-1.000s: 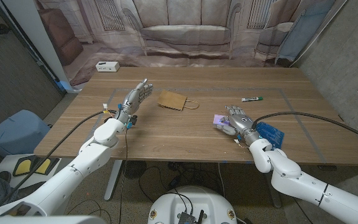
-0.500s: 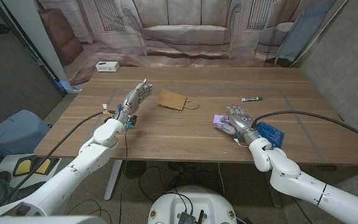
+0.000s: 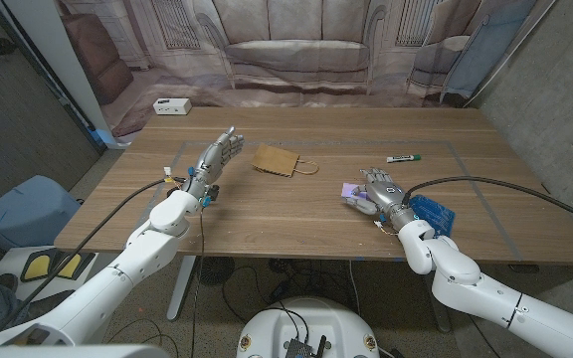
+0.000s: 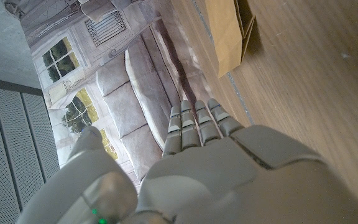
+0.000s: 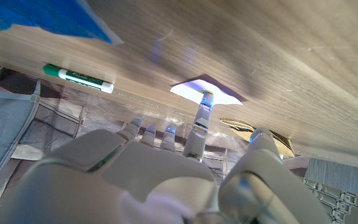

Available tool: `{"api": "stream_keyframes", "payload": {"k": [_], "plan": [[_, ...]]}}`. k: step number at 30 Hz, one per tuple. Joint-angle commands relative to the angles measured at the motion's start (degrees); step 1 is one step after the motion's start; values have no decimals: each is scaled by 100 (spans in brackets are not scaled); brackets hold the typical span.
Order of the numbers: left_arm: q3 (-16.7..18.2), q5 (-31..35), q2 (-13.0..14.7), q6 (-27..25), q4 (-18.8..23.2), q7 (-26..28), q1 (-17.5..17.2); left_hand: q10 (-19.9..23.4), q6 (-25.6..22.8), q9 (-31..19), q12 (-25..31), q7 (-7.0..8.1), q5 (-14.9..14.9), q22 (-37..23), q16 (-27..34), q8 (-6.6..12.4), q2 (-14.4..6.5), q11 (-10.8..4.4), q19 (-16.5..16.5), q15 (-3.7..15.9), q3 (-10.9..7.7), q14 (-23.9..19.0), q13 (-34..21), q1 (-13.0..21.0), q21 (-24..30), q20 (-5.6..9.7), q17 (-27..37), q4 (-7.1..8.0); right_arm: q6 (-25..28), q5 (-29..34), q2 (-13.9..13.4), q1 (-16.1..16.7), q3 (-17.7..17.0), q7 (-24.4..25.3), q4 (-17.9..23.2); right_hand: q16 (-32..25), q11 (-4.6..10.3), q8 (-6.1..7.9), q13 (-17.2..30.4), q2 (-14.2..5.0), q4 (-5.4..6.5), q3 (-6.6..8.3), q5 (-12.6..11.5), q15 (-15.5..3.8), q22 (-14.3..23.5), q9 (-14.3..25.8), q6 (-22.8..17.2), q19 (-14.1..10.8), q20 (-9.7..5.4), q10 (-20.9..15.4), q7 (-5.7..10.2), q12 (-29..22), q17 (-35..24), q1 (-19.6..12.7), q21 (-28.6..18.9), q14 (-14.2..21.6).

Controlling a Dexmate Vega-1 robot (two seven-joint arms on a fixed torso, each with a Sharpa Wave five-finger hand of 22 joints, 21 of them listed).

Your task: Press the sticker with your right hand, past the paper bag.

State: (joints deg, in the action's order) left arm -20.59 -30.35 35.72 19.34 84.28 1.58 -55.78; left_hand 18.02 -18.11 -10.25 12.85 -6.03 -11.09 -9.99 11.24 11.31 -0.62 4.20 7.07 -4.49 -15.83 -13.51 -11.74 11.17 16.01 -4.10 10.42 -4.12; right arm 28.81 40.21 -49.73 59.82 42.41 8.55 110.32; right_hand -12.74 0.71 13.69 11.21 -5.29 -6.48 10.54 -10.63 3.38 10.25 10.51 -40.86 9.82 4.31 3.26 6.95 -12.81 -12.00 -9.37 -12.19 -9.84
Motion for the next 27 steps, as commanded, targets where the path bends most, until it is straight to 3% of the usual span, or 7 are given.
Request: {"api": "stream_keyframes", "payload": {"k": [1,27], "plan": [[2,3,1,22,18,6,-23,29,-64,-20,-19,13,16,-21,-16,-25,-65,7,72,20,-3,-45,0,5,-19,2,6,-40,50,78,-39,-2,19,-60,77,-10,61,-51,-1,43,-11,30,-20,21,17,37,-218,453,15,80,-149,60,-5,15,23,-845],[20,-12,10,54,83,-4,-70,42,-72,-21,-18,12,16,-22,-18,-26,-75,-5,88,21,1,-50,0,1,-66,2,5,-49,41,186,-42,132,-120,170,259,-6,-3,-296,5,41,-19,47,-16,27,18,52,350,461,53,170,-73,115,-7,18,30,-843]]}}
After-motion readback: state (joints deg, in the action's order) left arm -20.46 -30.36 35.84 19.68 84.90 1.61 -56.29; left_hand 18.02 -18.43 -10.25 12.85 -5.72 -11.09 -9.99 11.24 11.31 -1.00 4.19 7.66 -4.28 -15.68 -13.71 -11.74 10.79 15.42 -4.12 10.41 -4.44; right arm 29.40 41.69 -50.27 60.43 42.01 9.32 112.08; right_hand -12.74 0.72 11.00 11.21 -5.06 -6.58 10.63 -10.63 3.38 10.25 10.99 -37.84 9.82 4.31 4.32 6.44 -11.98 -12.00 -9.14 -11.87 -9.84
